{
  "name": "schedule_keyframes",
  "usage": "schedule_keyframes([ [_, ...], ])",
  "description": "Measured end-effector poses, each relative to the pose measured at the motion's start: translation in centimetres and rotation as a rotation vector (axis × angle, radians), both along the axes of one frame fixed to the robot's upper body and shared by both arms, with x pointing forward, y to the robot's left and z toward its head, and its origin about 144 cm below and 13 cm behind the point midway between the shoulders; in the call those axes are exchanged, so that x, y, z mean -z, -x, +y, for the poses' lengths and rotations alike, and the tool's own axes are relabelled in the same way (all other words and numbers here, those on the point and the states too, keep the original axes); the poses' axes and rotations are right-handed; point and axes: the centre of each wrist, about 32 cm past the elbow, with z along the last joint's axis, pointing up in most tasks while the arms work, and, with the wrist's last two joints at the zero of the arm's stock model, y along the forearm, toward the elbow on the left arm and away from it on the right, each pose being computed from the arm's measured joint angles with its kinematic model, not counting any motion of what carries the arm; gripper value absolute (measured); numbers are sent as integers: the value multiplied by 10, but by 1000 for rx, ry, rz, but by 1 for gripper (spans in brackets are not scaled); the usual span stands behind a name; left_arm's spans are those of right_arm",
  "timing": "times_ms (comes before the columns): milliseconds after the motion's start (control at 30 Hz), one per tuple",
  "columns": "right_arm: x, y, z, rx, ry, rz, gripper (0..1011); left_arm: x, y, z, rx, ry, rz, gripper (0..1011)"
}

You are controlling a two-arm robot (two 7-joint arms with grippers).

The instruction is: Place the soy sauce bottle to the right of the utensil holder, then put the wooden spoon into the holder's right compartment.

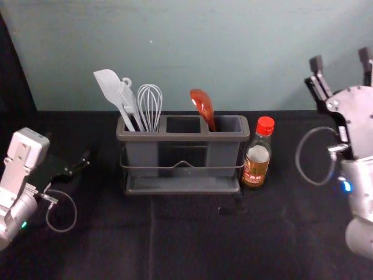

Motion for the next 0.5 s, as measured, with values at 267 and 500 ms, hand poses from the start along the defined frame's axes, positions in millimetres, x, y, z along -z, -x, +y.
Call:
schedule_keyframes([
  [267, -7, 31, -71, 96, 262, 261, 1003, 0, 0, 0, 0, 0, 0, 1011],
  [500, 8, 45, -81, 196, 312, 527, 1002, 0, 0, 0, 0, 0, 0, 1012],
])
